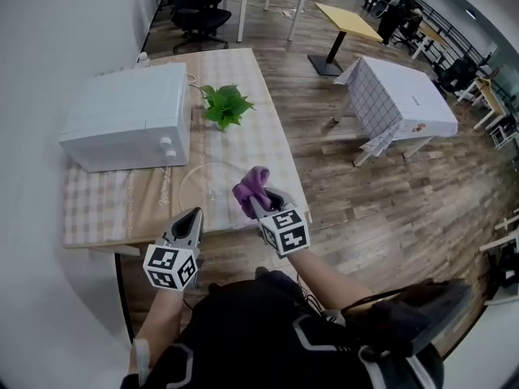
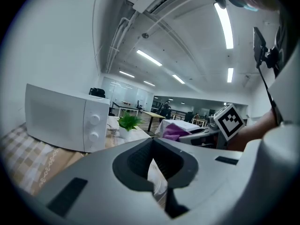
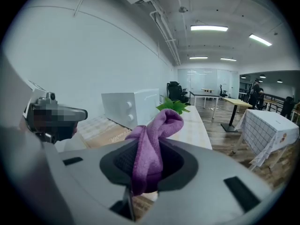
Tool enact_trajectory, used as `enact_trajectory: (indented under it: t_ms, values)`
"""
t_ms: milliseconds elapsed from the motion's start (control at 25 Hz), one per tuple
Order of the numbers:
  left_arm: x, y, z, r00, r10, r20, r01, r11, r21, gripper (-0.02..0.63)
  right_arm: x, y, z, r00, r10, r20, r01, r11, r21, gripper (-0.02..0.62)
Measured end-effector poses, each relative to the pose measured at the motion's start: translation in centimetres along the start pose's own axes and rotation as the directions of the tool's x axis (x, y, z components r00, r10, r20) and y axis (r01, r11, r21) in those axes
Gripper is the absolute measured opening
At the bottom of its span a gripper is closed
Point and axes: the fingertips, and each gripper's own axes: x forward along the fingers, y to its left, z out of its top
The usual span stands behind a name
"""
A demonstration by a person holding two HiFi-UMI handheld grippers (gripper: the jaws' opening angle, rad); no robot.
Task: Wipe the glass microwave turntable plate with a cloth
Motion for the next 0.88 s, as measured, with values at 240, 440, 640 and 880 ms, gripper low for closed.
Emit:
enact_trajectory:
  t_ms: [240, 440, 640, 880]
  values:
    - [0.4, -0.4, 2.0, 0.995, 0.100, 0.025, -0.100, 0.995, -0.008, 0.004, -1.9, -1.4, 2.9, 0.998, 0.049, 0.049, -0.049, 0.999, -0.013, 0.100]
    - [0.2, -1.0, 3.6, 0.983, 0.174, 0.063, -0.175, 0.985, 0.002, 0.003, -3.2, -2.3, 4.4, 0.994, 0.079, 0.082, -0.076, 0.996, -0.038, 0.098]
    - [-0.7, -1.1, 4.4, 0.965, 0.247, 0.092, -0.252, 0.967, 0.047, 0.003, -4.5, -2.5, 5.8, 0.985, 0.107, 0.138, -0.103, 0.994, -0.038, 0.095]
    - [-1.0, -1.4, 4.8, 0.965, 0.246, 0.086, -0.248, 0.969, 0.013, 0.003, -4.9, -1.7, 7.0, 0.977, 0.143, 0.159, -0.133, 0.989, -0.069, 0.091]
